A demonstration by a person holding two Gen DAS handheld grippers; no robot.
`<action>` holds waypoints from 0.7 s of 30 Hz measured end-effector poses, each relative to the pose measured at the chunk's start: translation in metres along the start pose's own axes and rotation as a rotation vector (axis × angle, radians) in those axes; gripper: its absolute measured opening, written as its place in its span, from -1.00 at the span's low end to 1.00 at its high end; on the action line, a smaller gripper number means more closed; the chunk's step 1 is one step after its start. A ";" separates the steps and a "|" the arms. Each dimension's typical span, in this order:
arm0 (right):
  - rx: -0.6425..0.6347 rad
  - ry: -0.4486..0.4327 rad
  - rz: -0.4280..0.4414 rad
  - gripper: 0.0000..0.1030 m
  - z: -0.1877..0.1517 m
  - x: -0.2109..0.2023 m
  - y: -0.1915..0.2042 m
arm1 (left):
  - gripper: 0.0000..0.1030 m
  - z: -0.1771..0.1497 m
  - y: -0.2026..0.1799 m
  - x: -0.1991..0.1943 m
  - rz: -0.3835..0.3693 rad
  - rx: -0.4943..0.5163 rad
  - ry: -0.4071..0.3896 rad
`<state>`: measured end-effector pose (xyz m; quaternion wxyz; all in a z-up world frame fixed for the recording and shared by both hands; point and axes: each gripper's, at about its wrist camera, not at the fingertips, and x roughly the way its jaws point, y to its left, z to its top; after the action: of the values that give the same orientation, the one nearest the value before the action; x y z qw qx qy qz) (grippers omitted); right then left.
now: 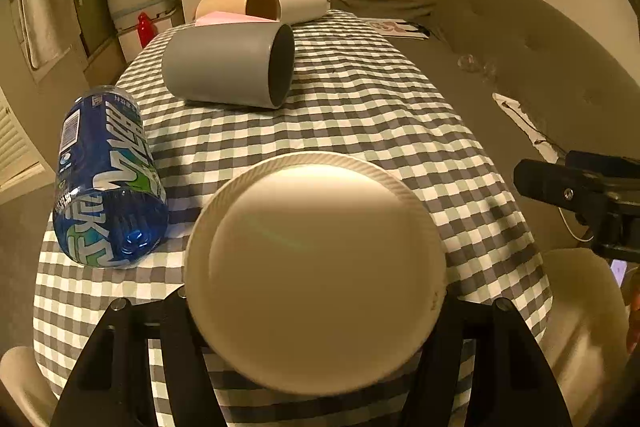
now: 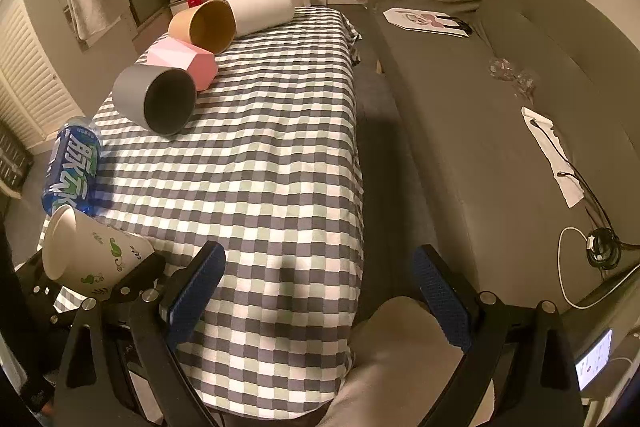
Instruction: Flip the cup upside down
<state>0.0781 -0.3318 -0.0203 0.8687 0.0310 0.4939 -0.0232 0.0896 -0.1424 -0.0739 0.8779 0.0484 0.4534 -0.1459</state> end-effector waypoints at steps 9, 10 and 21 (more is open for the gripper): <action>-0.001 -0.003 -0.001 0.85 0.002 -0.002 0.000 | 0.44 0.010 0.003 -0.007 0.020 -0.011 0.009; 0.000 -0.005 -0.002 0.85 0.002 -0.004 0.000 | 0.44 0.012 0.002 -0.010 0.018 -0.011 0.003; -0.014 -0.107 -0.006 0.85 0.005 -0.059 0.010 | 0.47 0.029 -0.010 -0.078 -0.022 0.030 -0.153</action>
<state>0.0533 -0.3217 0.0330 0.8939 0.0222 0.4470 -0.0237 0.0667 -0.1418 0.0071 0.9075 0.0453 0.3832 -0.1659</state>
